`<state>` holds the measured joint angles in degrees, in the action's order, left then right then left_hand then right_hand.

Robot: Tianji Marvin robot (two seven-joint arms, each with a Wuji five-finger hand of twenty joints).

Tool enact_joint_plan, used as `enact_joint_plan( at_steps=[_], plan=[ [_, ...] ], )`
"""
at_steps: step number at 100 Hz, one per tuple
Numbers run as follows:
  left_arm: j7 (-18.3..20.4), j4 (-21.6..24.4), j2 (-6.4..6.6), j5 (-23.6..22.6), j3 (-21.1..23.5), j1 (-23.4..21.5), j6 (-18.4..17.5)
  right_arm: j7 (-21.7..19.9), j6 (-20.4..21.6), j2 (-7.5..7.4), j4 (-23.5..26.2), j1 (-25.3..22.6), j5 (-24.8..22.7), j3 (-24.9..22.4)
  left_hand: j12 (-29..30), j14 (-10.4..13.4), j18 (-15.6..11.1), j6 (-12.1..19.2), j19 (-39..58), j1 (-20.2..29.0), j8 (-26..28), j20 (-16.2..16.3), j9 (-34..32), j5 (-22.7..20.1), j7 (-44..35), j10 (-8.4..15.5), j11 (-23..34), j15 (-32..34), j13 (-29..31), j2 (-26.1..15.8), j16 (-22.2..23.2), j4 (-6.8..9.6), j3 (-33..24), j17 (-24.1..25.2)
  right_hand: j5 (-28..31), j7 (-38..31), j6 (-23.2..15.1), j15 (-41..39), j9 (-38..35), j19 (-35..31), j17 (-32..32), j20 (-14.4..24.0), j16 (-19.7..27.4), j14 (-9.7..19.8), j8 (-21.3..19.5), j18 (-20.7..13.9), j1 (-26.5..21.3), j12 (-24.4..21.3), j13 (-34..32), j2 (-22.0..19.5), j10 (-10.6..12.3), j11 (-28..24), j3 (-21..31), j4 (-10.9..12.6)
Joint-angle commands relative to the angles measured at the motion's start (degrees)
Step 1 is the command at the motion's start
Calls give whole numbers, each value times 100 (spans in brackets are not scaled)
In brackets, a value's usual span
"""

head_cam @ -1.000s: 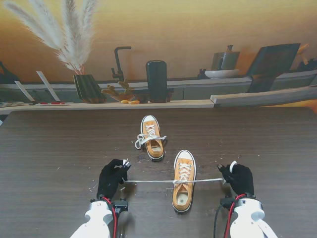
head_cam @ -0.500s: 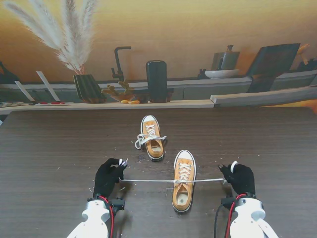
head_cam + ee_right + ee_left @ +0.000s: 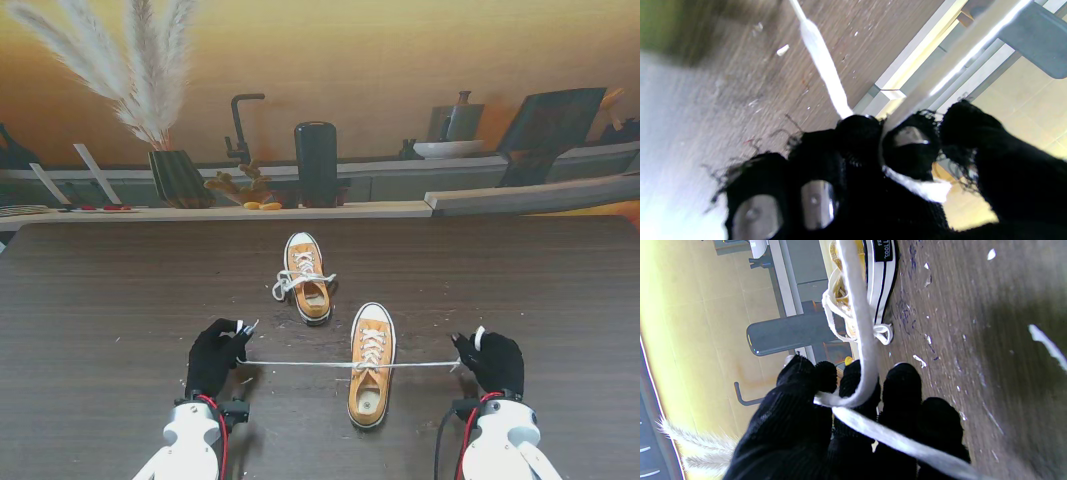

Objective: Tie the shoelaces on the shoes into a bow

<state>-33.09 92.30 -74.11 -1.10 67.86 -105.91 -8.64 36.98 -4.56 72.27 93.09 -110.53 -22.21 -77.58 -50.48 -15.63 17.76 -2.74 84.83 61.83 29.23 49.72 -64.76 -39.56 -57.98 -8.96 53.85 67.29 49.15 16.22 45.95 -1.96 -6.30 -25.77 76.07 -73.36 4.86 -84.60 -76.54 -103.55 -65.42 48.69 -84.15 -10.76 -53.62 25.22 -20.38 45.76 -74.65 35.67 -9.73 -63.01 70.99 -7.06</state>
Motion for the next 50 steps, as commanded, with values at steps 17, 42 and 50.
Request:
enact_joint_plan(
  at_steps=[17,42,50],
  plan=[
    [191,61,26,-25,35,-20,22,-116,2,-2,106,-64,48,-50,45,94,-376,-19,-243,214,-95,-101,199,164,146,88,-90,-262,-319,-176,43,79,169,455,109,79,346,222,-394,-269,-80,-107,232,530,106,146,7,-54,61,-18,-433,211,199,76],
    [578,229,182,-415,92,-162,-26,-662,227,-98,554,-310,290,-89,766,263,-727,376,-1873,-306,-292,-607,2264,631,1418,62,-1719,-2105,-2216,-590,-324,129,650,2287,-329,1931,-639,1793,373,972,484,-634,132,-489,600,992,491,-822,219,-615,-316,1133,-236,-152],
    [676,253,244,-699,128,-201,-38,-810,276,-119,666,-364,396,-112,1205,288,-796,325,-2538,-730,-461,-710,2920,715,2333,82,-2326,-2673,-2709,-707,-487,168,599,2622,-1000,2350,-1079,2292,522,1201,782,-600,-6,-700,2270,1045,412,-1203,258,-478,-316,1410,-388,-784]
  ],
)
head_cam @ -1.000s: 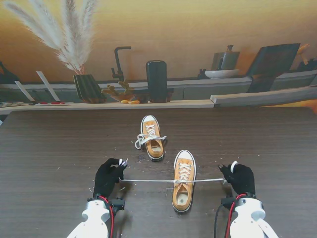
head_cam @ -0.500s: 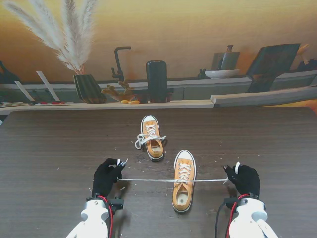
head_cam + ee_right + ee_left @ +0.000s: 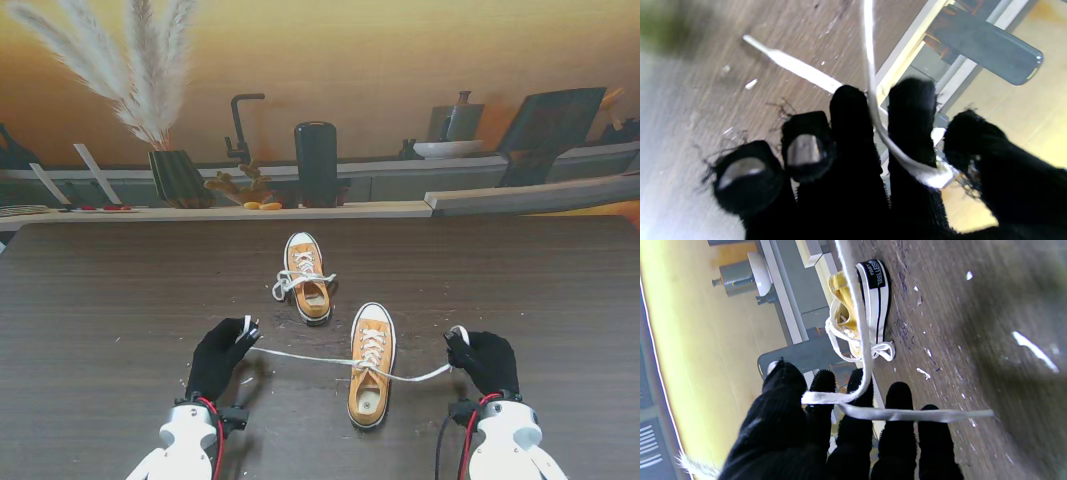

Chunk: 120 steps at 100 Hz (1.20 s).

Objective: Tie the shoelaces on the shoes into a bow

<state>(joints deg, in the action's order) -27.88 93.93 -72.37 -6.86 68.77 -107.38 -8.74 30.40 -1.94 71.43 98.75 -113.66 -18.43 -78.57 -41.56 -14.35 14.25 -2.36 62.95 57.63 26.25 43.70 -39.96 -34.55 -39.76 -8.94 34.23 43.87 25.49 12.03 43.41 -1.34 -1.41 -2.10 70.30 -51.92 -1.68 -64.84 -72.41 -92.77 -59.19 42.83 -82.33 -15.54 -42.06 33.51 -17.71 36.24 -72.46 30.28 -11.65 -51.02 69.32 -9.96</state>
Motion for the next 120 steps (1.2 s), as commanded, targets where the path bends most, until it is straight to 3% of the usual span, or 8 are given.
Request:
enact_joint_plan(
  at_steps=[1,18,42,71,82,91,100,120],
  plan=[
    [164,94,78,-166,42,-60,-23,-167,17,-38,109,-55,25,-16,340,163,-451,286,-389,-350,-180,-111,498,226,573,89,-405,-363,-378,-304,-240,107,110,281,-572,208,-509,368,119,152,195,-9,-212,-237,1394,232,113,-285,45,78,-123,234,-281,-565],
    [254,129,219,-1069,124,-148,123,-392,-81,-108,188,-99,-148,-68,773,201,-490,156,-866,-956,-612,-34,1025,403,1548,153,-970,-832,-745,-497,-313,190,109,476,-1821,931,-1049,897,467,350,511,-63,-190,-374,2741,163,29,-466,105,-25,-109,444,-832,-647],
    [602,506,478,-2407,432,-474,778,-736,-575,-265,275,-177,-955,-152,827,208,-361,57,-709,-1326,-684,79,786,296,1730,77,-998,-832,-428,-574,-291,273,146,97,-2477,1378,-1058,1130,920,351,692,-52,-159,-323,2905,-66,313,-393,100,-238,-114,105,-1023,-66],
    [838,831,664,-3588,889,-785,1319,-1029,-1452,-460,553,-328,-2302,-210,663,135,-83,53,7,-1920,390,-97,-179,-670,143,32,-734,-482,409,-499,-246,355,151,-591,-1345,1297,335,-502,331,-495,-302,14,-562,439,1715,-244,792,34,-47,-800,-91,-475,-2290,137],
    [874,880,676,-3676,988,-838,1375,-1365,-1732,-536,756,-427,-2586,-286,677,75,-16,13,72,-2020,1254,-198,-361,-1133,-1484,1,-745,-489,516,-426,-269,370,149,-654,-668,837,352,-1101,187,-940,-630,19,-708,858,1059,-500,1029,249,-102,-1158,-34,-660,-2889,185],
    [920,910,685,-3728,1037,-867,1458,-1597,-1868,-589,860,-482,-2790,-340,792,18,30,-42,-27,-2179,1393,-272,-399,-1273,-1802,-130,-899,-638,520,-352,-361,364,169,-656,-519,576,164,-1421,166,-1324,-706,34,-761,1218,457,-869,1290,503,-132,-1404,188,-895,-3257,232],
    [944,921,702,-3857,1086,-894,1511,-1785,-2022,-628,931,-510,-2959,-363,912,-10,45,97,-107,-2344,1327,-342,-402,-1382,-1697,-150,-1066,-784,500,-220,-438,373,180,-654,-520,357,34,-1310,278,-1290,-698,-76,-738,1143,-71,-862,1561,710,-126,-1573,402,-936,-3509,249],
    [975,910,681,-3608,1137,-928,1246,-1991,-2181,-663,1013,-549,-3074,-408,985,76,70,170,-508,-2228,1362,-546,-433,-1505,-1787,-74,-1179,-1076,413,-201,-562,444,145,-502,-230,-675,-114,479,710,-201,471,-79,-235,50,-1299,-378,1614,1210,38,-1517,991,-850,-3565,305]
  ],
)
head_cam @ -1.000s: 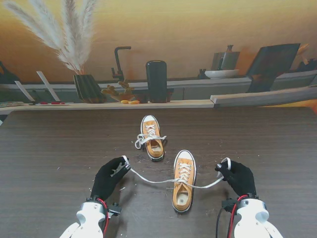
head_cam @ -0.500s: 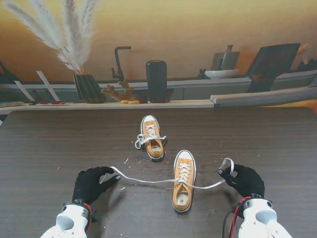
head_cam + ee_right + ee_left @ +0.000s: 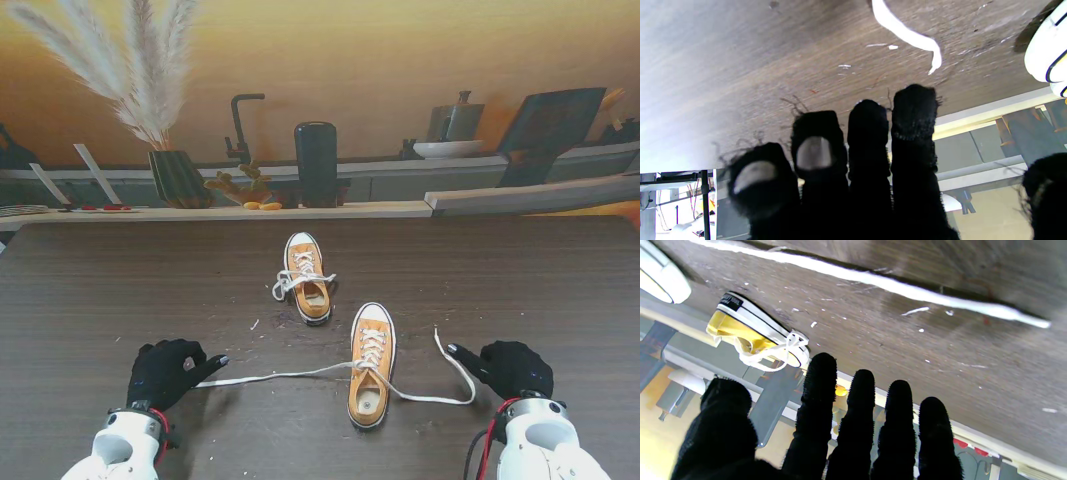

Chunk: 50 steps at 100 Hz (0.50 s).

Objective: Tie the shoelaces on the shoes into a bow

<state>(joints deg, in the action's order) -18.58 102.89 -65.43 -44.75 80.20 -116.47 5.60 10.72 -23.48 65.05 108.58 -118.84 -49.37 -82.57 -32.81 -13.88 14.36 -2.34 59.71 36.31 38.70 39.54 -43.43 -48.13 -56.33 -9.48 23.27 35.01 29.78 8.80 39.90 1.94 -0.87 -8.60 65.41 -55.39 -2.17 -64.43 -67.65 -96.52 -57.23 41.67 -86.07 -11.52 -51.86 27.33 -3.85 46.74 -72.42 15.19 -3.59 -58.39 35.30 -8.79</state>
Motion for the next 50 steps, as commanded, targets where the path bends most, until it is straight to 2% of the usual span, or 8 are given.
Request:
enact_joint_plan(
  at_steps=[1,2,5,8,13,27,34,50],
  plan=[
    [33,4,-17,212,-7,-17,-227,-13,-31,-24,29,-31,16,-7,110,34,63,173,-245,-85,101,-157,-82,-124,-99,7,-82,-234,-23,121,-236,120,91,173,355,-441,14,722,472,311,421,15,243,-432,-372,216,203,-49,63,17,-210,315,-154,191],
    [22,-4,-21,238,-9,-16,-260,-4,-31,-22,28,-31,17,-7,114,42,76,186,-351,-76,60,-203,-66,-67,-12,38,-89,-311,-45,117,-281,123,91,223,411,-499,87,1025,657,473,602,-9,345,-545,-396,232,175,-209,109,41,-413,585,-145,195],
    [-10,-30,-28,287,-16,-17,-365,25,-5,-16,24,-34,41,-10,131,72,85,235,-609,-54,-78,-306,-6,89,262,100,-117,-487,-93,102,-391,131,90,333,363,-475,143,1929,995,900,1178,-18,620,-859,-402,288,49,-544,266,149,-602,942,-106,203],
    [-47,-63,-29,292,-18,-19,-493,38,47,-14,21,-43,68,-21,154,116,88,292,-813,-31,-279,-371,70,264,645,179,-153,-648,-137,89,-492,136,88,389,-169,103,11,2865,1468,1299,1786,95,742,-1000,-268,156,-166,-957,526,318,-586,1167,-10,231],
    [-140,-120,-36,303,-29,-21,-695,51,274,-17,-5,-53,109,-53,177,155,96,305,-984,0,-574,-417,144,453,1191,236,-188,-800,-155,87,-580,146,77,414,-752,815,-196,3468,2022,1728,2496,75,874,-932,74,-24,-523,-1216,1113,568,-497,1365,204,270],
    [-432,-251,-90,504,-119,-29,-1249,301,873,-7,-165,-12,166,-31,267,178,163,319,-1376,70,-1065,-529,228,636,2108,275,-293,-1107,-144,99,-751,174,33,421,-1641,1837,-549,4085,2601,2497,3308,-130,1083,-763,1050,-221,-979,-1741,1918,941,-344,1636,813,223],
    [-578,-317,-107,509,-168,-43,-1451,372,1126,-26,-225,4,69,10,280,195,164,345,-1520,104,-1139,-578,238,679,2275,386,-297,-1189,-143,99,-789,181,9,434,-1957,2059,-767,4207,2703,2696,3466,-181,1165,-661,1410,-313,-1110,-1874,2110,1171,-240,1703,1165,161],
    [-810,-445,-155,641,-311,-79,-1746,594,1475,-93,-441,119,-424,222,282,178,188,344,-1616,202,-1155,-603,230,657,2319,323,-290,-1218,-138,90,-791,197,-51,437,-2343,2102,-1117,4328,2859,2930,3589,-248,1278,-491,1947,-463,-1370,-1999,2323,1888,-81,1776,2193,11]
  ],
)
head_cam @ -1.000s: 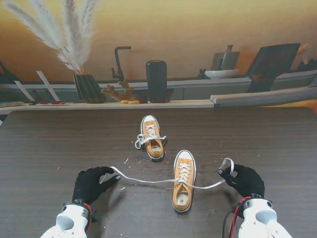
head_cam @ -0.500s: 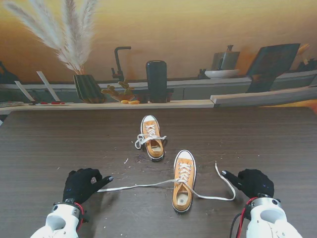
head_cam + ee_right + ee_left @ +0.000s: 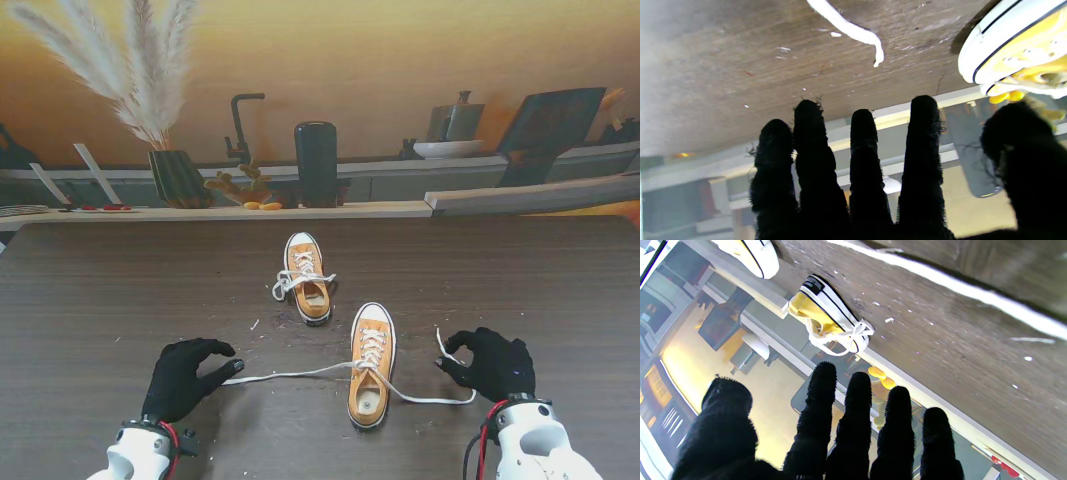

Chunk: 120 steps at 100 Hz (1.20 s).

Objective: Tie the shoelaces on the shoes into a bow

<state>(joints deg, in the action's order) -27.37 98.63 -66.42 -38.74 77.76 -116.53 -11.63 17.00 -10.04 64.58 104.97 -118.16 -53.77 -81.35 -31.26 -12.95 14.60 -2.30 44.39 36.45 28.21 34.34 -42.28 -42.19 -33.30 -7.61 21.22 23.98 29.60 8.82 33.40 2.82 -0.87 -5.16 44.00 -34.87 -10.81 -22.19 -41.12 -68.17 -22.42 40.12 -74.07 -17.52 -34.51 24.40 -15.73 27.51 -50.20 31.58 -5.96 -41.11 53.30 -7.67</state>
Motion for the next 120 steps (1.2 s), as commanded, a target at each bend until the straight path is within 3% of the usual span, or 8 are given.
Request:
enact_joint_plan(
  at_steps=[1,31,58,85,105,111,120],
  plan=[
    [65,-23,-57,48,-74,-77,-34,-34,145,-51,-90,56,-13,114,126,97,165,340,-86,185,-107,-83,115,71,21,136,-84,-114,-117,80,-141,109,-51,92,-234,48,-263,127,237,130,126,-106,94,126,244,-189,-181,-84,134,305,163,58,456,-116],
    [-2,-32,-70,133,-265,-179,-188,51,274,-176,-407,175,-562,650,135,72,170,337,-182,224,-104,-83,166,79,29,139,-93,-166,-176,42,-139,103,-79,134,-1072,62,-118,472,1041,730,631,-300,343,171,650,-331,-96,-256,822,1178,238,142,993,-282],
    [-94,-7,-78,118,-404,-222,-248,159,233,-226,-544,156,-759,1022,146,62,159,332,-261,241,-99,-69,201,77,31,137,-107,-208,-222,10,-142,95,-75,157,-1146,1,63,515,1165,873,746,-351,401,162,751,-353,-55,-304,944,1434,221,132,1114,-341],
    [-115,-59,-80,127,-449,-209,-337,304,50,-213,-783,361,-663,1413,153,49,158,329,-315,255,-93,-42,223,77,33,132,-118,-231,-241,0,-142,95,-69,163,-947,-146,240,469,1076,846,669,-347,393,118,748,-359,-60,-297,866,1347,164,38,1110,-347],
    [-138,-116,-85,147,-487,-178,-405,745,-117,-141,-1225,728,-475,1761,152,52,157,312,-328,264,-86,-20,219,54,24,122,-113,-231,-247,6,-136,98,-66,160,-91,-550,210,333,613,739,457,-345,323,68,599,-256,-414,-299,599,1223,94,-56,1355,-252],
    [-147,-128,-86,145,-496,-172,-419,904,-149,-100,-1355,834,-356,1843,151,50,148,317,-325,267,-85,-11,216,56,23,122,-110,-225,-239,1,-133,99,-66,151,99,-853,98,291,427,659,399,-432,245,54,866,-229,-650,-314,503,1274,80,-52,1319,-859],
    [-144,-134,-84,143,-502,-170,-429,1051,-170,-53,-1502,967,-217,1936,153,53,148,316,-326,266,-84,-1,225,55,23,124,-113,-224,-241,-2,-132,99,-64,151,181,-1527,-82,259,239,581,344,-499,203,49,1339,-214,-880,-308,421,1302,81,-58,1247,-1146]
  ],
)
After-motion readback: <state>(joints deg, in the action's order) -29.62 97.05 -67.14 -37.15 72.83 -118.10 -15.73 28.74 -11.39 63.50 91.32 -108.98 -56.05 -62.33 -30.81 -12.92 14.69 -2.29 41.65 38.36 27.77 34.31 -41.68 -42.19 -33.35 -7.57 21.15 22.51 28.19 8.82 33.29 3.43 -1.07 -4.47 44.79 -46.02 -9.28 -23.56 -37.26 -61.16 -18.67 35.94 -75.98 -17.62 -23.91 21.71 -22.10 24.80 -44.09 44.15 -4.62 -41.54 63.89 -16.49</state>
